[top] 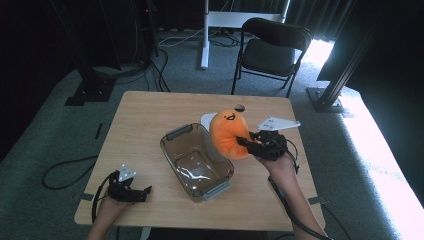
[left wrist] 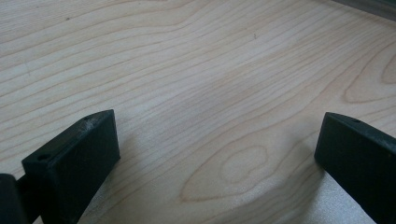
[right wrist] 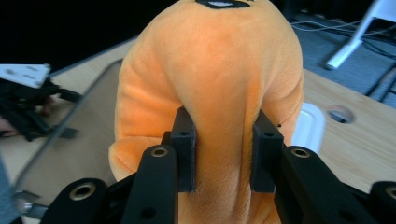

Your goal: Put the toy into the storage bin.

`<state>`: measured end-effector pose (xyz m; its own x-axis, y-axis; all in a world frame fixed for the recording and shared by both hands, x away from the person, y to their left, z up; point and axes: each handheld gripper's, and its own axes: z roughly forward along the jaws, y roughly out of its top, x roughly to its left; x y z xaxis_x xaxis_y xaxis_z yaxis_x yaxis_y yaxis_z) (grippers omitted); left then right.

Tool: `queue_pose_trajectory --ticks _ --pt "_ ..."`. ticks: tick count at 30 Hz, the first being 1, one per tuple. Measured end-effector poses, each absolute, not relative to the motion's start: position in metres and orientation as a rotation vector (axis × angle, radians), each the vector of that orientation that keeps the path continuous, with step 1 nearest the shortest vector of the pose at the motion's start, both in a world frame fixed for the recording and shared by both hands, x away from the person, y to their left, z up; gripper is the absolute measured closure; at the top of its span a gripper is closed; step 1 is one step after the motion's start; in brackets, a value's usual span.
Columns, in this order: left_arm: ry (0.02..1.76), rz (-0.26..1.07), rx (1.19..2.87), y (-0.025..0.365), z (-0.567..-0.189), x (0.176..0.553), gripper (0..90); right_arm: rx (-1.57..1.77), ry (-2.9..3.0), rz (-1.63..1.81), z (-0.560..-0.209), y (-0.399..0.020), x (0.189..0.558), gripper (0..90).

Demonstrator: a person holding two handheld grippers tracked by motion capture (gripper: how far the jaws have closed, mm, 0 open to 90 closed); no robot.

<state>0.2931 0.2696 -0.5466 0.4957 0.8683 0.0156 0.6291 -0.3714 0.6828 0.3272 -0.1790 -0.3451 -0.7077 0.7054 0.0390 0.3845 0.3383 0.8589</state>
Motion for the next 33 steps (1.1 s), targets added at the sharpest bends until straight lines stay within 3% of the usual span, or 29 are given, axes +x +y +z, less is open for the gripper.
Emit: queue_pose_trajectory --ticks 33 --pt "1.225 0.502 2.125 0.270 -0.547 0.293 0.3 0.731 2.527 1.256 -0.370 -0.112 0.319 67.7"
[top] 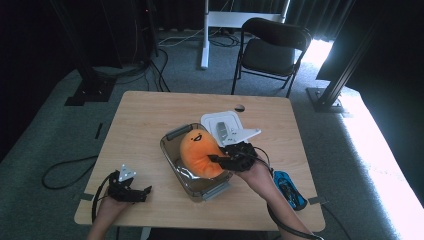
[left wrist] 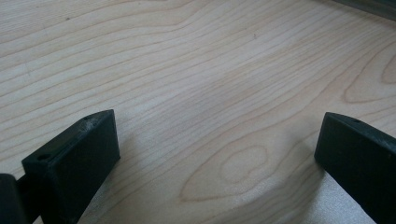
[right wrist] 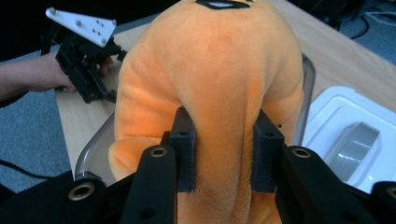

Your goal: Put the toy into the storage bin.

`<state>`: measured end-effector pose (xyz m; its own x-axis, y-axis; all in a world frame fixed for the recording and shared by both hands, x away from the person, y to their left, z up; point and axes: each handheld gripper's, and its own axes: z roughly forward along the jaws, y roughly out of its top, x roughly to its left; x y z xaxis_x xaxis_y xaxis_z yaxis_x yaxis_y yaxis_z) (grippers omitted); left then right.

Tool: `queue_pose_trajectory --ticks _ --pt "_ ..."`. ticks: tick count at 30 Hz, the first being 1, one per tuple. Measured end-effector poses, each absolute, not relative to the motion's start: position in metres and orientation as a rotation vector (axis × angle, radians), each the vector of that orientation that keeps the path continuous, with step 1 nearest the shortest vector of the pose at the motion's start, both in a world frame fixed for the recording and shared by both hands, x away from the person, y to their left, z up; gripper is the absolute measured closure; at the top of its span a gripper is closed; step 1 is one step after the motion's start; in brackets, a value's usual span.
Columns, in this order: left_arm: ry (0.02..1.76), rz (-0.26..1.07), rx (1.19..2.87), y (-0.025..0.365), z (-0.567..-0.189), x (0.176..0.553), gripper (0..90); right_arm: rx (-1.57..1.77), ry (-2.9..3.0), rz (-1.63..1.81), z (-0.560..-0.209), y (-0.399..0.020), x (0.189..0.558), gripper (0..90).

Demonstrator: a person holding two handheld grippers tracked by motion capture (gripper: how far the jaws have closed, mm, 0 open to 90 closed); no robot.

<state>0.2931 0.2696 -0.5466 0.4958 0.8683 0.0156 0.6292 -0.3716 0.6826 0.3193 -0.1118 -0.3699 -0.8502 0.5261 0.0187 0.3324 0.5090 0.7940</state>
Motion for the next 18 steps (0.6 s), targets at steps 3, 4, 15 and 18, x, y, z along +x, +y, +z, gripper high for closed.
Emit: queue_pose_trajectory --ticks 3,4,15,18 --pt "1.225 0.502 2.125 0.270 -0.547 0.293 0.3 0.722 2.543 1.243 -0.374 -0.108 0.320 67.6" --pt "1.225 0.502 2.125 0.270 -0.547 0.293 0.3 0.723 2.547 1.239 -0.375 -0.107 0.320 67.7" --pt "1.225 0.502 2.125 0.270 -0.547 0.293 0.3 0.705 2.613 1.171 -0.393 -0.095 0.322 67.7" --pt "1.225 0.503 2.125 0.270 -0.547 0.293 0.3 0.702 2.616 1.165 -0.396 -0.094 0.322 67.6"
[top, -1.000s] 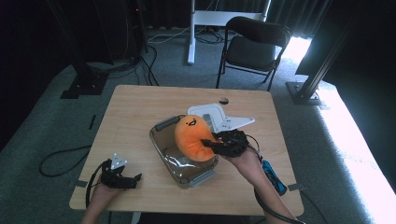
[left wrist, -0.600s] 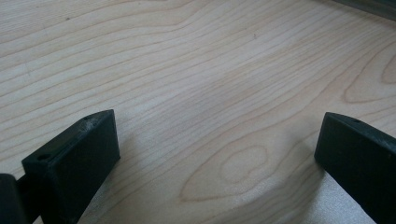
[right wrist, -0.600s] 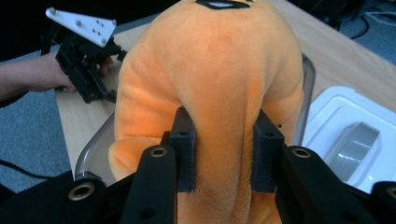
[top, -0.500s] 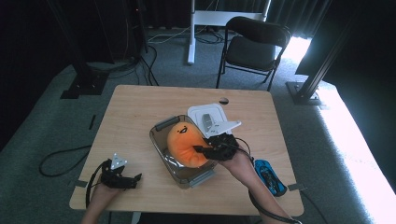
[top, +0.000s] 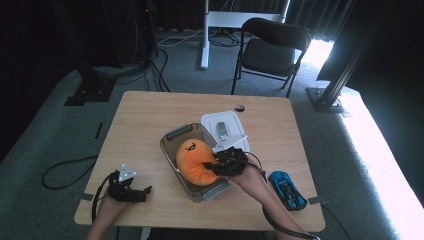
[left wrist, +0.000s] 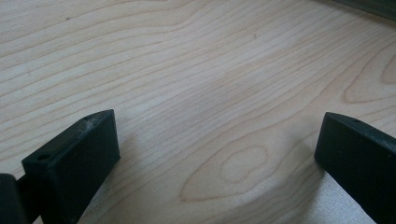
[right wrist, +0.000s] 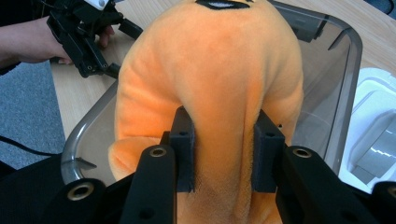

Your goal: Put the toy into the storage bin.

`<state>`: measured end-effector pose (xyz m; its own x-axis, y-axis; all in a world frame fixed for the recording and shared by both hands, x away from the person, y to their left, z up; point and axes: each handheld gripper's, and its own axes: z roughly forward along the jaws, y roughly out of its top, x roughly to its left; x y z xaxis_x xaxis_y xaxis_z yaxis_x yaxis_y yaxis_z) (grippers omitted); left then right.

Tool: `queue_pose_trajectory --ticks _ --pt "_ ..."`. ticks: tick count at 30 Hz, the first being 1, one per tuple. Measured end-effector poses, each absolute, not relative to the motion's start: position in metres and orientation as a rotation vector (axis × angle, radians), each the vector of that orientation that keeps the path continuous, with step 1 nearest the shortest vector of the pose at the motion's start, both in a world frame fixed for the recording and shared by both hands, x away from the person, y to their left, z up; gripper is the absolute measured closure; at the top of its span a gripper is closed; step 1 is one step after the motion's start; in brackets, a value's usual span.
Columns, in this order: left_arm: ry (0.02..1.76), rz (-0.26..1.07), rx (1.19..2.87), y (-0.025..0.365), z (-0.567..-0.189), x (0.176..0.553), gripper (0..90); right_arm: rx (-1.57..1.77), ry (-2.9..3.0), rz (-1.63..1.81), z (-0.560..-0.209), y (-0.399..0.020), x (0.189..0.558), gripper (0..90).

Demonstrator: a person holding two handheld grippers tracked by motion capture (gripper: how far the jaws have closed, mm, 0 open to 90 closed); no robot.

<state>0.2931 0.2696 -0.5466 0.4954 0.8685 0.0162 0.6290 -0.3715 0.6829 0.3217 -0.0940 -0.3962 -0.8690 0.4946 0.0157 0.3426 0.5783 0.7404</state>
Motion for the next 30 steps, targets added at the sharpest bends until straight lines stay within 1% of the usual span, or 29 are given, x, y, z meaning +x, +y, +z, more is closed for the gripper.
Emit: queue_pose_trajectory --ticks 14,30 --pt "1.226 0.501 2.123 0.269 -0.547 0.293 0.3 0.705 2.674 1.101 -0.409 -0.086 0.326 67.5" --pt "1.225 0.500 2.126 0.270 -0.547 0.293 0.3 0.748 2.759 0.987 -0.423 -0.075 0.339 67.1"
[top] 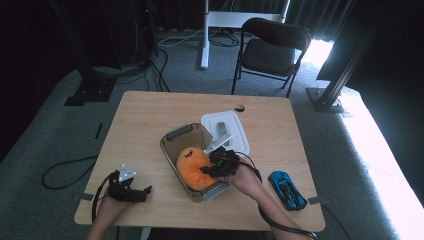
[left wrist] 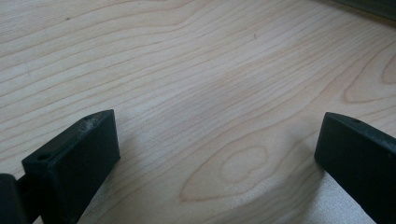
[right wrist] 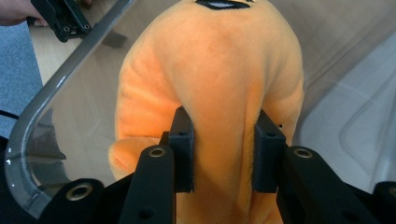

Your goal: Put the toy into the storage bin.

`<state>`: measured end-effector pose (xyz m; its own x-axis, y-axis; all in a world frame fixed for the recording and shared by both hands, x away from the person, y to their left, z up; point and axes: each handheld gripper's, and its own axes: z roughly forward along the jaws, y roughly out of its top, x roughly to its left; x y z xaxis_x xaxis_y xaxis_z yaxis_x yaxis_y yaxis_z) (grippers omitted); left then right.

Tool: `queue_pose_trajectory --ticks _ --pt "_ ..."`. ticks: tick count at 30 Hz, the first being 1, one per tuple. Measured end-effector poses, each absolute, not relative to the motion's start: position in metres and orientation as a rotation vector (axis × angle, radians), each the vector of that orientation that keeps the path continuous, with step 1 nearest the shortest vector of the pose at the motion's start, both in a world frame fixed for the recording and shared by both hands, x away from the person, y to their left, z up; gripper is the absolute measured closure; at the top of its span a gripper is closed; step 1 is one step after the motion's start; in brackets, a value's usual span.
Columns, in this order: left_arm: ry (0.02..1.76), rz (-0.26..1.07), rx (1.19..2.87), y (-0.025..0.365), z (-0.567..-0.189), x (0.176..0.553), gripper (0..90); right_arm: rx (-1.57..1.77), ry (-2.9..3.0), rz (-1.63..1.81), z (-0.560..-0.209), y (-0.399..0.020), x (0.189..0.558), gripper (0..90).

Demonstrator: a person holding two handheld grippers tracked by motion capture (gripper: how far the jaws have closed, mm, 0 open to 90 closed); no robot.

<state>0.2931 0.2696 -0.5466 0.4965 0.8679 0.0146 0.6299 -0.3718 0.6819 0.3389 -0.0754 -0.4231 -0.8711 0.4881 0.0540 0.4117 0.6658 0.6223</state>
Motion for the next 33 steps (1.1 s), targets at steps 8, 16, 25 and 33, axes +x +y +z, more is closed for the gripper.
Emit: queue_pose_trajectory --ticks 8,16,25,33 --pt "1.225 0.503 2.124 0.270 -0.547 0.293 0.3 0.745 2.802 0.930 -0.429 -0.072 0.342 66.4" --pt "1.225 0.503 2.123 0.270 -0.547 0.293 0.3 0.742 2.827 0.878 -0.429 -0.066 0.345 66.2" --pt "1.225 0.503 2.123 0.270 -0.547 0.293 0.3 0.754 2.852 0.811 -0.434 -0.060 0.348 64.6" --pt "1.225 0.503 2.123 0.270 -0.547 0.293 0.3 0.766 2.867 0.799 -0.434 -0.059 0.350 57.5"
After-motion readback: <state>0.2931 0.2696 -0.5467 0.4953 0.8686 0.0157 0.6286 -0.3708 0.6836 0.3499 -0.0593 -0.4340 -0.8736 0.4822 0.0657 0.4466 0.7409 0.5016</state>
